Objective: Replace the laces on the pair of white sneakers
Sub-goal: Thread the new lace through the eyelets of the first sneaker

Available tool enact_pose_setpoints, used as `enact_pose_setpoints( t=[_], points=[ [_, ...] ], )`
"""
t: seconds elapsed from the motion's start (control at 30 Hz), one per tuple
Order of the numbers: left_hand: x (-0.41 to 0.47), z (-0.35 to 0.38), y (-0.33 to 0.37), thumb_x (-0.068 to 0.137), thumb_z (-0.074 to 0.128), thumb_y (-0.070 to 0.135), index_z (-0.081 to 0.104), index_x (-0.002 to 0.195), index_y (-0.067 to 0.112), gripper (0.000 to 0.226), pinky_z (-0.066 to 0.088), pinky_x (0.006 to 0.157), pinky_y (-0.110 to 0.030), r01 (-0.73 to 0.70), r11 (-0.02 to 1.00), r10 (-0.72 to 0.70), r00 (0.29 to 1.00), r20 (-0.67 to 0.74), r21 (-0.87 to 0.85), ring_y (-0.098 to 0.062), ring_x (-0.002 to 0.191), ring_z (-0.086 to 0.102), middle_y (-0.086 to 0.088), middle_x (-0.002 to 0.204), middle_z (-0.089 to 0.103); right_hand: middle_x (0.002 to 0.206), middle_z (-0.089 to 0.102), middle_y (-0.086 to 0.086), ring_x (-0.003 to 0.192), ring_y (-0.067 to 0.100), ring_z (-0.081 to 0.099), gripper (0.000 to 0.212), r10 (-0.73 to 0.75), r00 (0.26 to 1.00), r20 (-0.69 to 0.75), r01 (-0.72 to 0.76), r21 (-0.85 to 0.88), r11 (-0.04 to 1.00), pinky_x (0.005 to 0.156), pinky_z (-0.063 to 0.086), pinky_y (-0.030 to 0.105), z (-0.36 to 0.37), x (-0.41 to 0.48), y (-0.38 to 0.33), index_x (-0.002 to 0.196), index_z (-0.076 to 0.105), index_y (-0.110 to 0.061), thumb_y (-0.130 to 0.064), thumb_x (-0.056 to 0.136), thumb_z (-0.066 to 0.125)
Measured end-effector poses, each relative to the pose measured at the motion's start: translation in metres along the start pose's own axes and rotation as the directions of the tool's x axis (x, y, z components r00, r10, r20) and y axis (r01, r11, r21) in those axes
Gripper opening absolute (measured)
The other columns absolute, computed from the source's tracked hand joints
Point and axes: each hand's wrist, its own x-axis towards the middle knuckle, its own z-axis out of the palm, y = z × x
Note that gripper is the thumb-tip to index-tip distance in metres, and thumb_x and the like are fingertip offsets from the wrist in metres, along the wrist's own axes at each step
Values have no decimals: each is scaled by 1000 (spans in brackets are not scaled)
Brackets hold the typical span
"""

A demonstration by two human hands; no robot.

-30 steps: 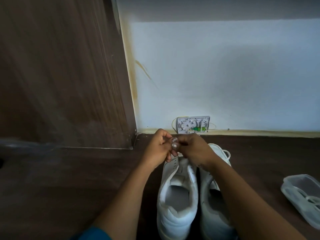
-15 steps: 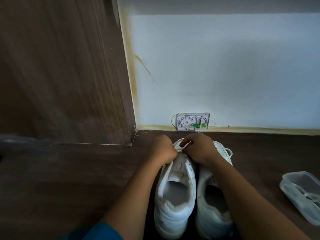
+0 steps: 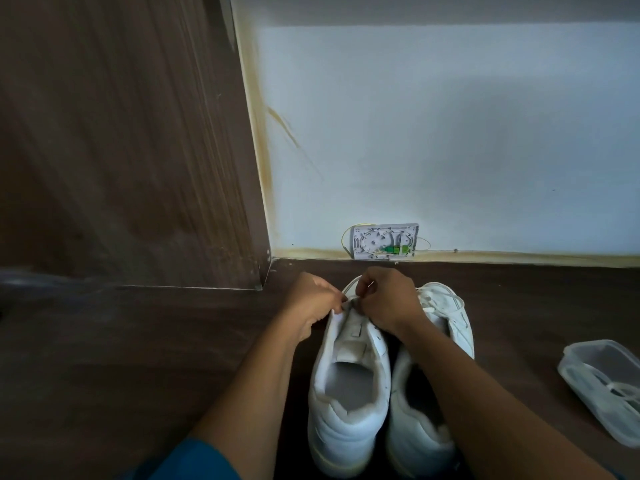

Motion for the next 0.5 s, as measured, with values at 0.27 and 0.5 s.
enact_pose_setpoints(
  t=[0.27, 0.5],
  points=[
    [-6, -5, 1, 79, 56, -9, 62, 63, 5, 22, 33, 34, -13, 1, 999, -5, 998, 61, 54, -10, 32, 48, -11, 53, 55, 70, 61, -8, 77, 10, 60, 29, -43, 993, 107, 47, -32, 998, 65, 38, 17, -1, -2, -1, 57, 56, -28, -8, 71, 71],
    [-4, -5, -8, 78, 56, -16, 63, 76, 4, 21, 52, 46, -22, -41, 999, 38, 995, 98, 33, -17, 53, 57, -12, 64, 59, 92, 68, -2, 91, 21, 60, 18, -88, 995, 43, 94, -167, 981, 67, 35, 23, 0, -4, -7, 76, 51, -26, -12, 73, 62]
  ],
)
